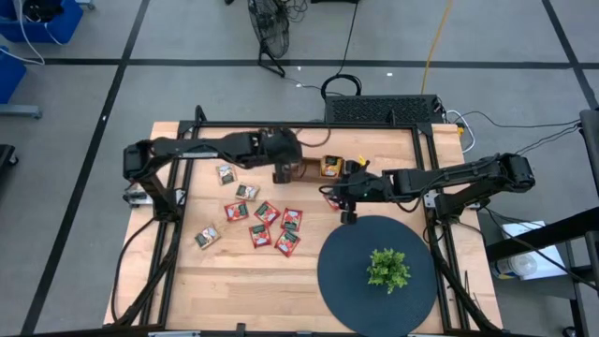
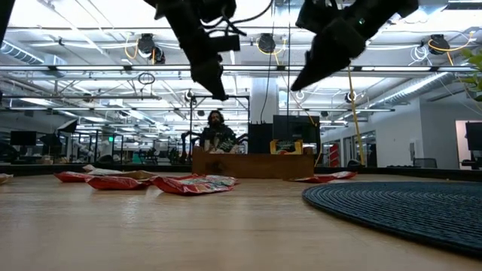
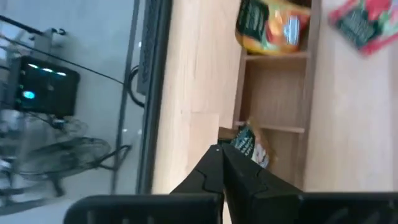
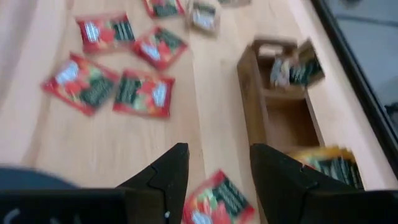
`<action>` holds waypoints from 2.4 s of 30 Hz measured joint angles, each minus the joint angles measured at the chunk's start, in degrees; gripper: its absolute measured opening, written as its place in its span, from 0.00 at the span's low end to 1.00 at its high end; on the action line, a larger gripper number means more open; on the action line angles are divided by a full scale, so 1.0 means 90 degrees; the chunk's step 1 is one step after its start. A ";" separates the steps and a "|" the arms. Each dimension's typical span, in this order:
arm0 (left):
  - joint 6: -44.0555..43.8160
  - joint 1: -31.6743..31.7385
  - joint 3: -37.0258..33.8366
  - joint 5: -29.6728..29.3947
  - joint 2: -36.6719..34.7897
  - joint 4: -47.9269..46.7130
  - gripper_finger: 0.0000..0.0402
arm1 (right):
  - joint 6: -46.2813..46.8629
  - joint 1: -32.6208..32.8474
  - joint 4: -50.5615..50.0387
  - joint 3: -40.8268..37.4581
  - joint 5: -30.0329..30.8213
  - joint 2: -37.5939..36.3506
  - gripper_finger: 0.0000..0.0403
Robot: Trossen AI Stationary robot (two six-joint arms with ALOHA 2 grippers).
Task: Pick & Place Tea
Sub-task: Put the brown tea bag into the left section wooden organizer
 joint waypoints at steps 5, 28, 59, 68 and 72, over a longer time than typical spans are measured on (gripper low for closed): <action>-0.0227 0.0261 -0.0028 0.1804 -0.0481 0.0053 0.07 | 0.0318 0.0000 -0.0399 -0.0084 0.0314 0.0000 0.39; -0.4379 0.3365 -0.3225 0.0320 -0.2452 -0.0538 0.54 | 0.0151 0.0046 0.0817 -0.0969 0.0264 0.0000 0.39; -0.4955 0.4982 -0.0950 0.0260 0.1973 -0.3517 0.12 | -0.0130 0.0053 0.1009 -0.0971 0.0258 0.0000 0.39; -0.4206 0.4362 -0.0962 0.1756 0.2024 -0.3774 0.06 | -0.0176 0.0053 0.1022 -0.0971 0.0258 0.0000 0.39; -0.3668 0.3794 -0.0962 0.2337 0.2018 -0.3737 0.05 | -0.0176 0.0053 0.1050 -0.0971 0.0258 0.0000 0.39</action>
